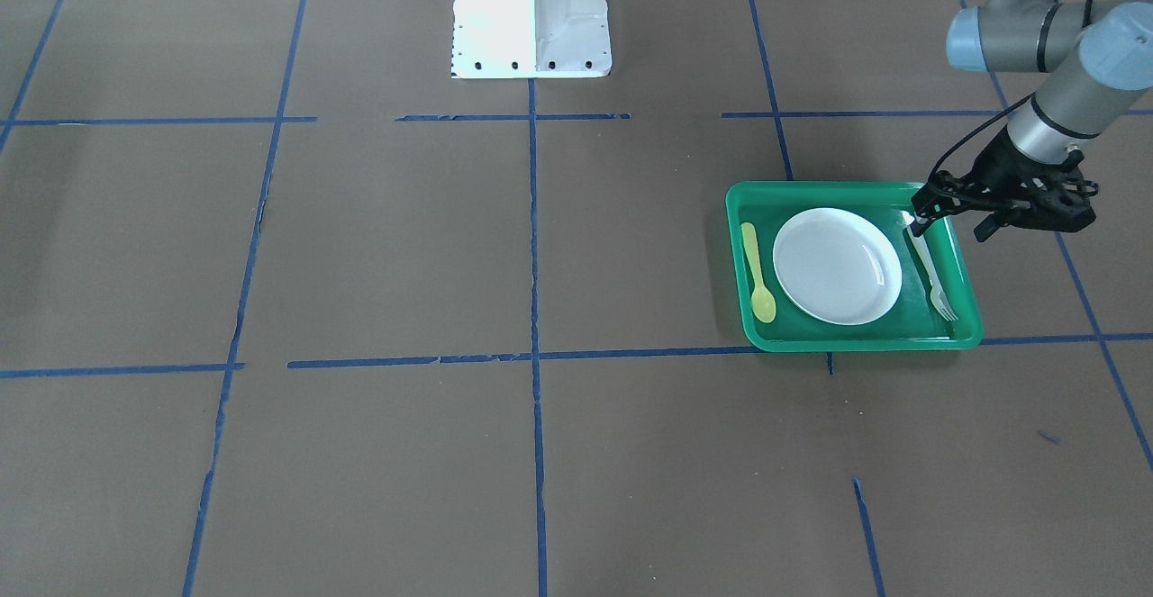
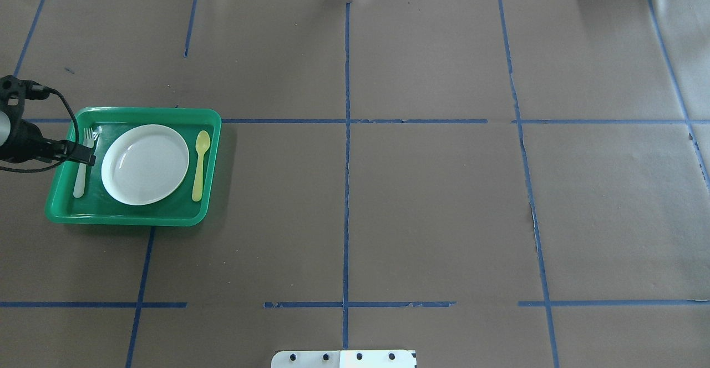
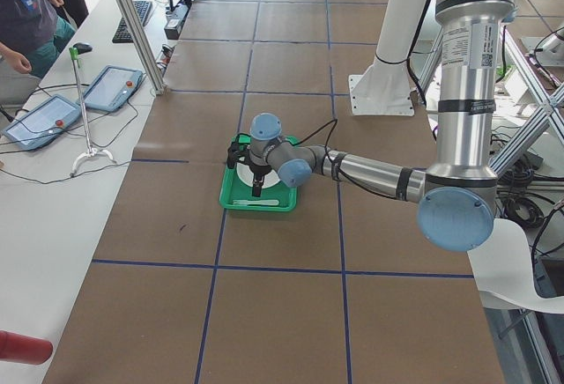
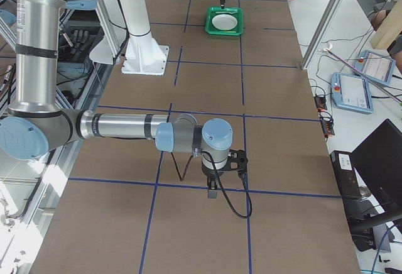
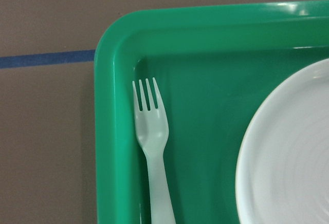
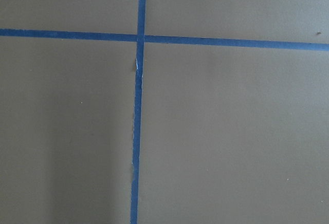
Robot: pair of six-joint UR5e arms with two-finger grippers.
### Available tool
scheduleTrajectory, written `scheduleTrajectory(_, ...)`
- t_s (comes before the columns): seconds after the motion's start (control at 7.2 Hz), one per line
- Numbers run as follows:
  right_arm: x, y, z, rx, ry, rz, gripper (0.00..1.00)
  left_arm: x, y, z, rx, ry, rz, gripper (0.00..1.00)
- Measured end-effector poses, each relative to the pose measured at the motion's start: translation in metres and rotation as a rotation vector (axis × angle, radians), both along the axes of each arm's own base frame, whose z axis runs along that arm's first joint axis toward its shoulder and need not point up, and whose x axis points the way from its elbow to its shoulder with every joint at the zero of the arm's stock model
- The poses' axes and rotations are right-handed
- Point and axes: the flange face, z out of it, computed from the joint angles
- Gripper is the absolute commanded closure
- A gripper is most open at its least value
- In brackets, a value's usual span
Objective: Place fork
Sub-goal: 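Open the left gripper and withdraw it away from the tray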
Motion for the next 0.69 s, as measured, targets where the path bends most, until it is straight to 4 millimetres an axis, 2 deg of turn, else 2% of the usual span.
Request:
scheduleTrajectory(0.14, 0.000, 0.000, 0.000, 0.000, 0.000, 0.000, 0.00, -0.032, -0.008, -0.013, 0.047, -0.009, -0.006, 0.00)
scheduleTrajectory(0.28, 0.000, 0.000, 0.000, 0.000, 0.000, 0.000, 0.00, -0.074, -0.018, -0.020, 0.114, -0.052, 0.004, 0.00)
scheduleTrajectory(0.42, 0.000, 0.000, 0.000, -0.001, 0.000, 0.001, 0.00, -0.118, -0.025, -0.017, 0.185, -0.114, 0.036, 0.00)
scheduleTrajectory(0.69, 0.000, 0.000, 0.000, 0.000, 0.000, 0.000, 0.00, -0.186, -0.030, 0.019, 0.225, -0.208, 0.079, 0.00)
